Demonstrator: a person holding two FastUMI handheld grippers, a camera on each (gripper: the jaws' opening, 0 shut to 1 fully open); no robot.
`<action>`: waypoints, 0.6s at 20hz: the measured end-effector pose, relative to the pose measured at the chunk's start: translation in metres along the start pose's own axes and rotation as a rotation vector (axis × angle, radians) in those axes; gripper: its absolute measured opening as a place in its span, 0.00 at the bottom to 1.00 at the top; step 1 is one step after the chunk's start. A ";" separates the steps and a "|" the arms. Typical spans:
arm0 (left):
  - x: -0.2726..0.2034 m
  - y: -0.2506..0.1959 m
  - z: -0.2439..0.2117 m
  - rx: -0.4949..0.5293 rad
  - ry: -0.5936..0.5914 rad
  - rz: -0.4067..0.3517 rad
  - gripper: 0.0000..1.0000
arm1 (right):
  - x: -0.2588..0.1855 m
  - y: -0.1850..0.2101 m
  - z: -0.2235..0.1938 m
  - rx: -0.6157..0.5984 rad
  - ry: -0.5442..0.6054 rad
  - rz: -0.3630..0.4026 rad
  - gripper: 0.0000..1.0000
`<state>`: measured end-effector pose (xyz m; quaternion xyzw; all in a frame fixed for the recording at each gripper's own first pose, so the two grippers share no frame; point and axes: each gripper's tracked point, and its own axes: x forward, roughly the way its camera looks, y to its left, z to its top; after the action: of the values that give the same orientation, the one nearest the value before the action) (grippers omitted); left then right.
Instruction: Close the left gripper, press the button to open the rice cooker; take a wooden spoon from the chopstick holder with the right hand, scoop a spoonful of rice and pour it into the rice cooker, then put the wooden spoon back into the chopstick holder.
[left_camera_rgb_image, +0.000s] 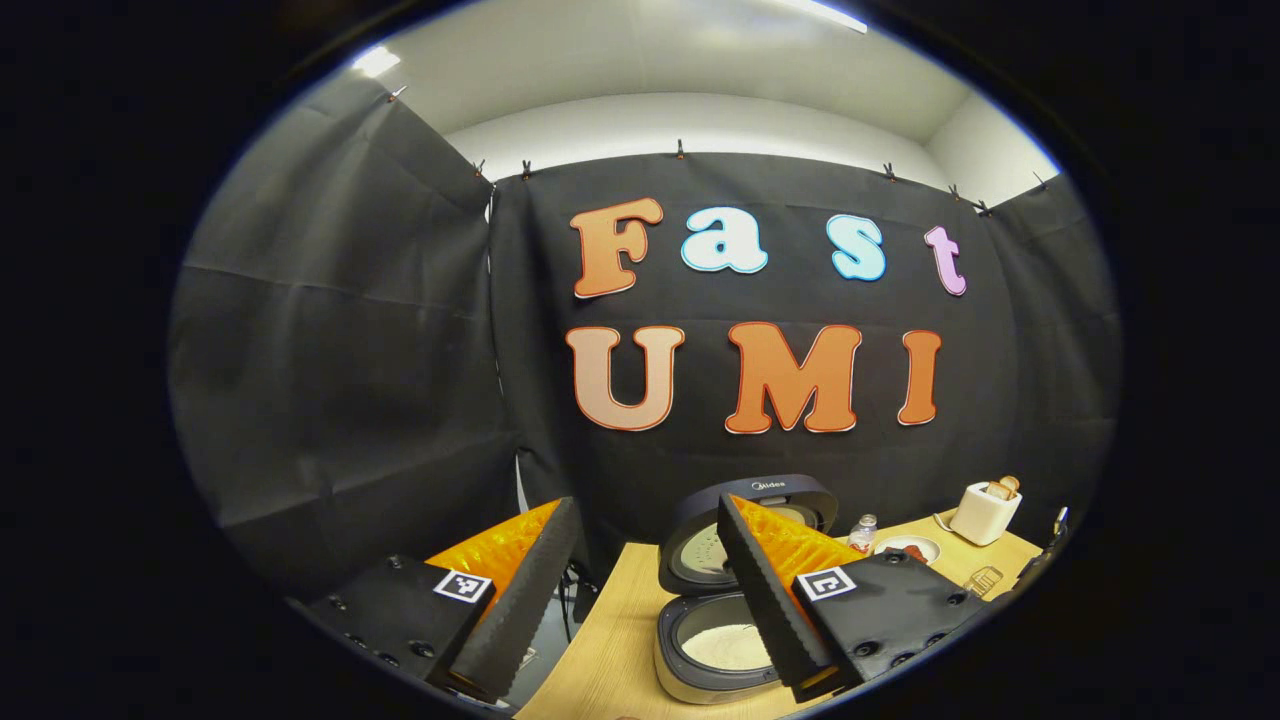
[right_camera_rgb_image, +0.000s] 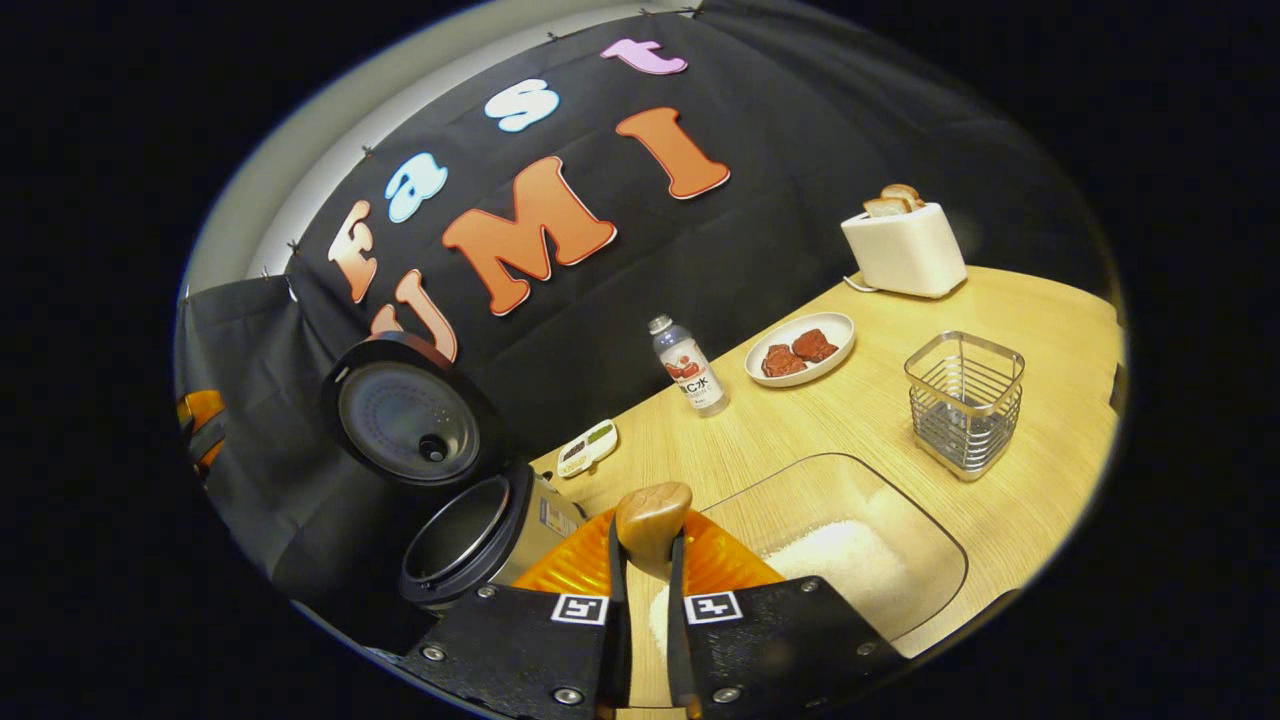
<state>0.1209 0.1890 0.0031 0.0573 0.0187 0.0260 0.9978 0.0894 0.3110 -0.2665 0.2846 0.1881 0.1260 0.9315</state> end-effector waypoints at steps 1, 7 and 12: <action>0.000 0.000 0.001 -0.001 -0.001 0.000 0.95 | 0.001 -0.005 0.001 0.046 0.006 -0.007 0.14; -0.004 -0.003 0.005 0.000 -0.008 -0.010 0.98 | 0.002 -0.013 0.000 0.283 0.057 0.018 0.13; -0.004 -0.011 0.007 -0.010 -0.010 -0.026 0.98 | -0.009 -0.039 0.000 0.507 0.077 -0.006 0.13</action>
<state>0.1179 0.1772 0.0090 0.0524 0.0143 0.0129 0.9984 0.0865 0.2763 -0.2870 0.5033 0.2499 0.0828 0.8230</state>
